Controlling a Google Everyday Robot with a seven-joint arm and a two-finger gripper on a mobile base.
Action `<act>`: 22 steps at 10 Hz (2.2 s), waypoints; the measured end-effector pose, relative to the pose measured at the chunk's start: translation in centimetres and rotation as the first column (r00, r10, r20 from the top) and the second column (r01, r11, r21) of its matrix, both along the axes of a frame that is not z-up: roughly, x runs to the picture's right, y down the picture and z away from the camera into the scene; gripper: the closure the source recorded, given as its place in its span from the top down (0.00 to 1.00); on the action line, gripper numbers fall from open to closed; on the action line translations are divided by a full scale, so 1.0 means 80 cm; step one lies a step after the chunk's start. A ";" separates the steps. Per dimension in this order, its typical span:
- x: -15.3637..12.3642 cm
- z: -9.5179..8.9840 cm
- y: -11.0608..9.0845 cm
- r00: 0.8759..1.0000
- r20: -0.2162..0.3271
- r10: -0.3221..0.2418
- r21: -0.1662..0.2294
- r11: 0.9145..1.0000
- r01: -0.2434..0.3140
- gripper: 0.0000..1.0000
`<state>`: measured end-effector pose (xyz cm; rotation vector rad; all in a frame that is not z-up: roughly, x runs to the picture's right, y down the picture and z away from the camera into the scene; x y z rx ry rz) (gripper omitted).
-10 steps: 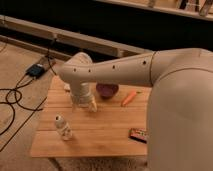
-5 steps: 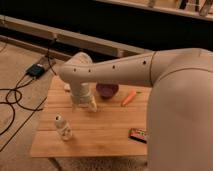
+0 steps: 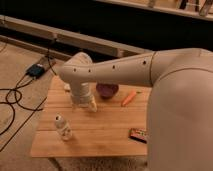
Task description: Place the pepper in the ceramic cup
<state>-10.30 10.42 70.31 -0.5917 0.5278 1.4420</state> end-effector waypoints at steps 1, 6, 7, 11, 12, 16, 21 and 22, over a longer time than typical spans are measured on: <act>0.000 0.000 0.000 1.000 0.000 0.000 0.000 1.000 0.000 0.65; 0.001 0.003 -0.001 1.000 -0.001 0.009 -0.002 1.000 -0.009 0.65; 0.009 0.011 -0.004 1.000 -0.009 0.029 -0.003 1.000 -0.029 0.65; 0.057 0.061 -0.030 0.989 -0.049 0.142 0.021 0.990 -0.141 0.65; 0.075 0.078 -0.037 0.984 -0.066 0.166 0.032 0.986 -0.165 0.65; 0.146 0.129 -0.061 0.963 -0.164 0.213 0.070 0.976 -0.204 0.65; 0.232 0.183 -0.096 0.899 -0.269 0.344 0.144 0.938 -0.316 0.65; 0.239 0.190 -0.097 0.892 -0.274 0.360 0.151 0.932 -0.330 0.65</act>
